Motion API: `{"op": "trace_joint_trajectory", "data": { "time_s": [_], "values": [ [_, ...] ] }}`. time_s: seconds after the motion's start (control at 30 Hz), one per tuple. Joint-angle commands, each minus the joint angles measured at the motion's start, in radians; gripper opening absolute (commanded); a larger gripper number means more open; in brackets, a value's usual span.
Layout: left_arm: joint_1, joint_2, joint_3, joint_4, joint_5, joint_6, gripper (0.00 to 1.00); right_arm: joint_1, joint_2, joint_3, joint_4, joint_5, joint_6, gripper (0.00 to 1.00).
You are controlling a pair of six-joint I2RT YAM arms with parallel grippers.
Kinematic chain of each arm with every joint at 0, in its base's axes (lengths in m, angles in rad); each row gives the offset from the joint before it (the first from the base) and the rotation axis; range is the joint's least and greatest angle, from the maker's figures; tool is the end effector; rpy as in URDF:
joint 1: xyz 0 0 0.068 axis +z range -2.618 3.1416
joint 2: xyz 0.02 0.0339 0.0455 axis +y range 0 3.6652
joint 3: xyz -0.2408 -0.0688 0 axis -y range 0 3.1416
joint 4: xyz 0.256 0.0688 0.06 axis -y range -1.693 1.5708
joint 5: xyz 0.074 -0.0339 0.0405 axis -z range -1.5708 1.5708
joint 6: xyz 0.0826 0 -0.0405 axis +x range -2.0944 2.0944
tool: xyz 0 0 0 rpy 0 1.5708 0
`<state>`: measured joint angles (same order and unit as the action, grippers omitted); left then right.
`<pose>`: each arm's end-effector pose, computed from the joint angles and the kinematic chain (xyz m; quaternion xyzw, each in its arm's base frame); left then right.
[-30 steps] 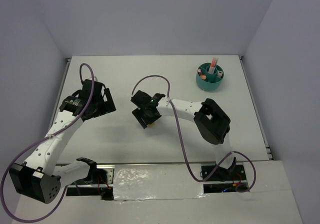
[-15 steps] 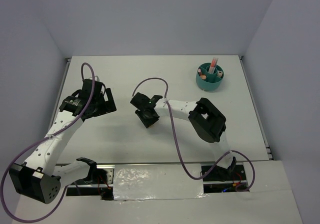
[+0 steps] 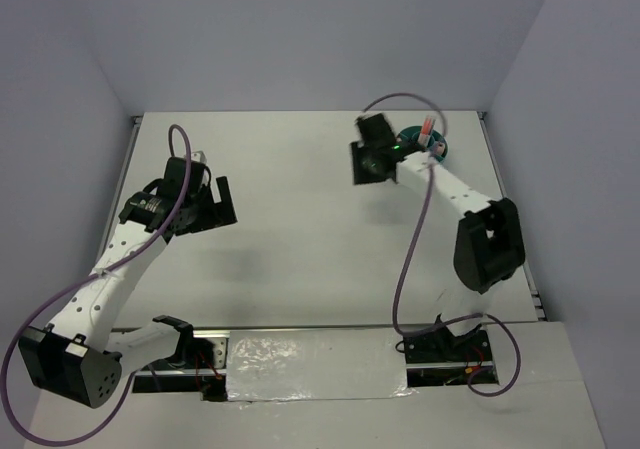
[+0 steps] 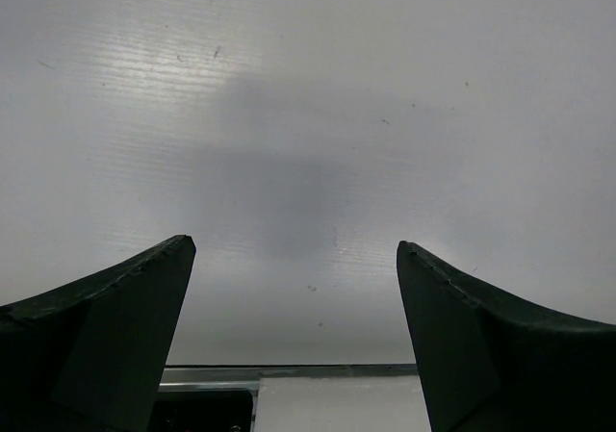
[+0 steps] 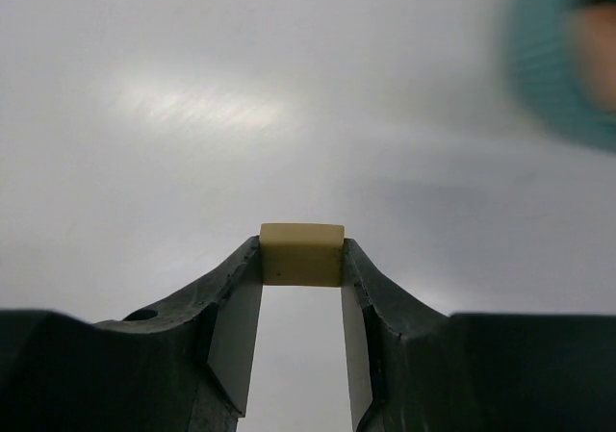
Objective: Sort the stationery into containers
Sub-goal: Pick up the stationery from the center of the board, then place the stationery in the storage box.
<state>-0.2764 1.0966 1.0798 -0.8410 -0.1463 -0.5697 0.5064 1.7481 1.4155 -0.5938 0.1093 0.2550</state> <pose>0.2620 -0.0618 0.2656 -0.1618 0.9209 -0.0804 0.3455 0.3697 0.1948 0.1989 -0.1016 0.9418 0.0694 0.3128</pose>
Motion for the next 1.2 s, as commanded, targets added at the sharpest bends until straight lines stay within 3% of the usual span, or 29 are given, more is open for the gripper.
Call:
{"op": "trace_joint_trajectory", "data": {
  "time_s": [0.0, 0.2, 0.43, 1.0, 1.1, 1.17],
  "values": [
    [0.003, -0.006, 0.012, 0.040, 0.063, 0.039, 0.99, -0.167, -0.043, 0.057, -0.041, 0.066, -0.120, 0.20],
    [0.003, -0.007, -0.003, 0.043, 0.057, 0.050, 0.99, -0.345, 0.037, 0.164, -0.086, 0.104, -0.160, 0.22],
    [0.003, 0.009, 0.034, 0.025, 0.024, 0.093, 0.99, -0.417, 0.114, 0.260, -0.104, 0.102, -0.157, 0.24],
    [0.005, 0.078, 0.100, 0.034, 0.016, 0.143, 0.99, -0.442, 0.212, 0.315, -0.078, 0.105, -0.180, 0.35],
    [0.005, 0.083, 0.103, 0.039, 0.024, 0.140, 0.99, -0.444, 0.214, 0.307, -0.071, 0.098, -0.174, 0.39],
    [0.005, 0.086, 0.103, 0.043, 0.027, 0.137, 0.99, -0.447, 0.209, 0.303, -0.064, 0.098, -0.174, 0.47]
  ]
}}
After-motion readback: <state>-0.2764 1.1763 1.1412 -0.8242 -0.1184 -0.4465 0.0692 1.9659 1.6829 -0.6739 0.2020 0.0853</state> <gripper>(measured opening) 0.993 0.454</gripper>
